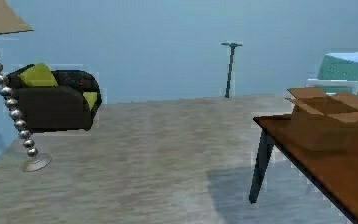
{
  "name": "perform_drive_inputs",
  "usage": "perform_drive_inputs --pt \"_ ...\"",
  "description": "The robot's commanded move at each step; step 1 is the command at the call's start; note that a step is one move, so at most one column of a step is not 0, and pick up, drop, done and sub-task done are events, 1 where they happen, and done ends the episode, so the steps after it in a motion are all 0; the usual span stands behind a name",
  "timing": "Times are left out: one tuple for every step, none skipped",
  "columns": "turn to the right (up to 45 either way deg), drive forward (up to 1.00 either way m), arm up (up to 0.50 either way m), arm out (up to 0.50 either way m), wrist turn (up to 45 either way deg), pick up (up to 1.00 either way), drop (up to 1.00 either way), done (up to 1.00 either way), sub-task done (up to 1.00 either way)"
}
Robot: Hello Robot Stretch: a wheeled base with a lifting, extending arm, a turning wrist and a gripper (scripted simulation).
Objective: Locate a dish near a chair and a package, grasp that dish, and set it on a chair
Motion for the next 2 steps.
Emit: perform_drive_inputs --pt "0.0 1.00 0.00 0.00 0.0 0.00 0.00 0.00 0.00" --pt "0.0 0.35 0.00 0.00 0.0 0.00 0.00 0.00 0.00"
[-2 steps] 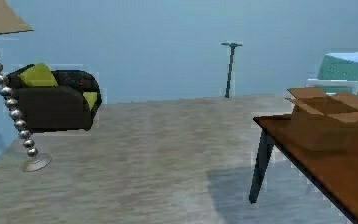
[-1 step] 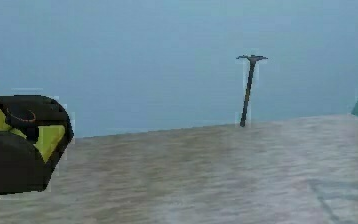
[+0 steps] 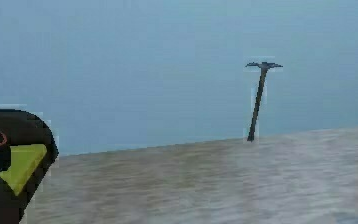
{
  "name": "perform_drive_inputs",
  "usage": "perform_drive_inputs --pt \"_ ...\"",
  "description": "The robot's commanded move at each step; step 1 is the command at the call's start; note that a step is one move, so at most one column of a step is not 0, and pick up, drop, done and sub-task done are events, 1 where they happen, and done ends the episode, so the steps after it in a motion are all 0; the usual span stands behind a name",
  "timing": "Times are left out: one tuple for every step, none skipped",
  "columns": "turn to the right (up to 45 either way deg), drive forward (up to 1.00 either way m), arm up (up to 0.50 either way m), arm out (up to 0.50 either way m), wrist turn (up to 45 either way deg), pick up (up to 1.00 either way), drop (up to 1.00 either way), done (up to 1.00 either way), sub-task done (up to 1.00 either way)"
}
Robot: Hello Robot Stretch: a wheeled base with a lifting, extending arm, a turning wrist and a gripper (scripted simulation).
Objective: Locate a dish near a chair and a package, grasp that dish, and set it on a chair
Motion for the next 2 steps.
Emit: perform_drive_inputs --pt "36.0 0.00 0.00 0.00 0.0 0.00 0.00 0.00 0.00" --pt "0.0 0.50 0.00 0.00 0.0 0.00 0.00 0.00 0.00"
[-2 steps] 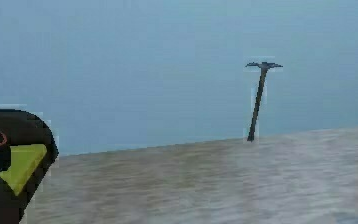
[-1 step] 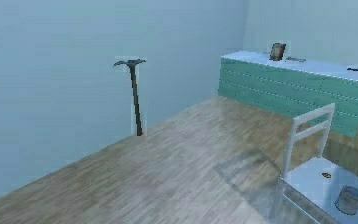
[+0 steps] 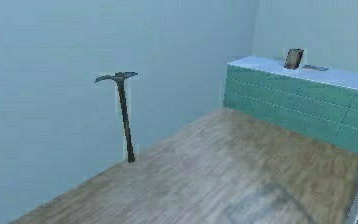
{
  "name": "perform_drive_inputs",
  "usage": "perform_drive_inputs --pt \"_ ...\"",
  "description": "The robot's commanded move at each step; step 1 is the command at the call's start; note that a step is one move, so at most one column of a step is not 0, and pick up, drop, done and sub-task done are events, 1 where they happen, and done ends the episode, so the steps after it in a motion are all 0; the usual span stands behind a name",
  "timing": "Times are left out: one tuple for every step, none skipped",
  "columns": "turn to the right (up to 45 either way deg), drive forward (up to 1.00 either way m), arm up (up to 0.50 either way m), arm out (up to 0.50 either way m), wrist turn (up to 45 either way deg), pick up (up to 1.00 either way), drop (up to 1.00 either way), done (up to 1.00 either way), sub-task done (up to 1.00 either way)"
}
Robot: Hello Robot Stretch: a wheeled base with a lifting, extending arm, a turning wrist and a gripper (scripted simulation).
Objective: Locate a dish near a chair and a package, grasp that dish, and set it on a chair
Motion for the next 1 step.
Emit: perform_drive_inputs --pt "-45.0 0.00 0.00 0.00 0.0 0.00 0.00 0.00 0.00"
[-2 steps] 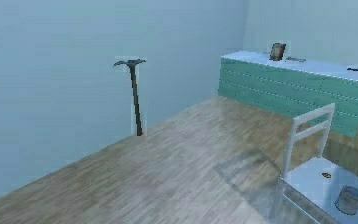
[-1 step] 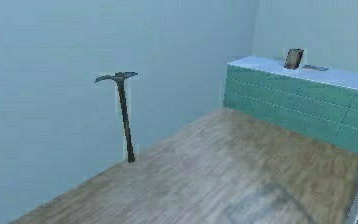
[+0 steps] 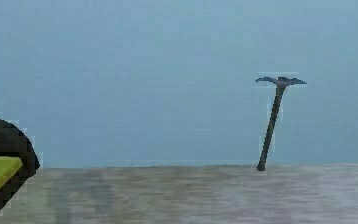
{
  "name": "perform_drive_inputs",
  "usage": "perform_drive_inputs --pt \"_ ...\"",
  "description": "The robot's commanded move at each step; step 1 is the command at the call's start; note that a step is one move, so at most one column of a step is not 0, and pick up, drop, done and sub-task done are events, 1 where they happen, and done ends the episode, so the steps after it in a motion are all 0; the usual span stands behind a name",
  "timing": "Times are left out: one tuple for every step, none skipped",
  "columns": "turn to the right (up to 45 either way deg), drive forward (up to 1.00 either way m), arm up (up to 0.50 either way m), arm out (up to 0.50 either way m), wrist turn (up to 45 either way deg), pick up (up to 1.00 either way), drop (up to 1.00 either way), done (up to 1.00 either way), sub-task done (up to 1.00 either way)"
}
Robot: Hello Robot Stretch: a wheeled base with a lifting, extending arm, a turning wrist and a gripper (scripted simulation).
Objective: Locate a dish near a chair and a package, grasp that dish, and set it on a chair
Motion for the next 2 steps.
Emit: perform_drive_inputs --pt "-45.0 0.00 0.00 0.00 0.0 0.00 0.00 0.00 0.00" --pt "-45.0 0.00 0.00 0.00 0.0 0.00 0.00 0.00 0.00"
